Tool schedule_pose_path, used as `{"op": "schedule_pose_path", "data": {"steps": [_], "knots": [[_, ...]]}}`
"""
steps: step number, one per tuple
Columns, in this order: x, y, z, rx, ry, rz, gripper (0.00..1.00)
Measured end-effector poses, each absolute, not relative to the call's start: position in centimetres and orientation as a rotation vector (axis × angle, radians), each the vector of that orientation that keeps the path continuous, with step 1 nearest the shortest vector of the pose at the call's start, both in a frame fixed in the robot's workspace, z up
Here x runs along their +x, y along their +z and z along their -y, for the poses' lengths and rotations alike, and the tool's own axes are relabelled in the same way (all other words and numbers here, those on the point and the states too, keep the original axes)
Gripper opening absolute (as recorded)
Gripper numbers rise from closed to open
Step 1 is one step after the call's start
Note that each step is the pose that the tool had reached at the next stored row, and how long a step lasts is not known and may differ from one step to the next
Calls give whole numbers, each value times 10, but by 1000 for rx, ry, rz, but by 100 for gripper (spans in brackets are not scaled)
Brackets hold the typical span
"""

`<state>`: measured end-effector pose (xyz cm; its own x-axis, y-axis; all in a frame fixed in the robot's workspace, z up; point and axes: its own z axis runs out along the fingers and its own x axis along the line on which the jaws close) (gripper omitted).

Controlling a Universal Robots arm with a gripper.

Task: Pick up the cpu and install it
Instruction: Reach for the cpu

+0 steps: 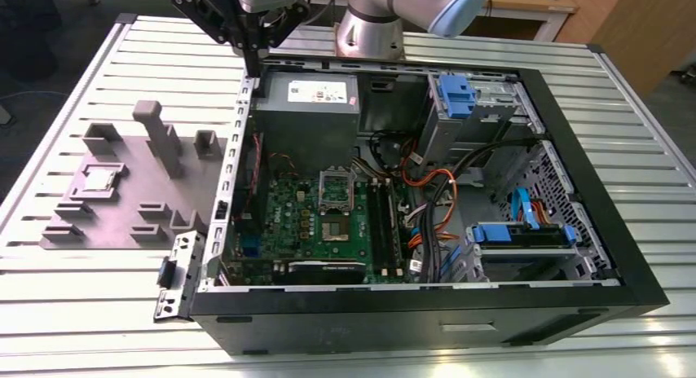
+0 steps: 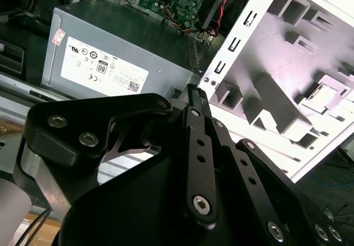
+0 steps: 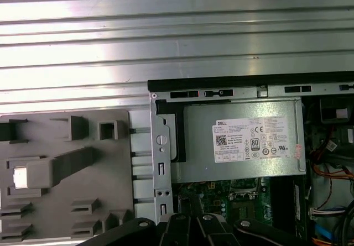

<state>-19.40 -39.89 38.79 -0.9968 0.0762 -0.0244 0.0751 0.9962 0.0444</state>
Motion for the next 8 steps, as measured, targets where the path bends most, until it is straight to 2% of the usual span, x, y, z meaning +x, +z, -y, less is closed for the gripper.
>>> {"op": "schedule_pose_path", "data": {"steps": [8], "knots": [[-196, 388, 399, 118, 68, -3112, 11]]}}
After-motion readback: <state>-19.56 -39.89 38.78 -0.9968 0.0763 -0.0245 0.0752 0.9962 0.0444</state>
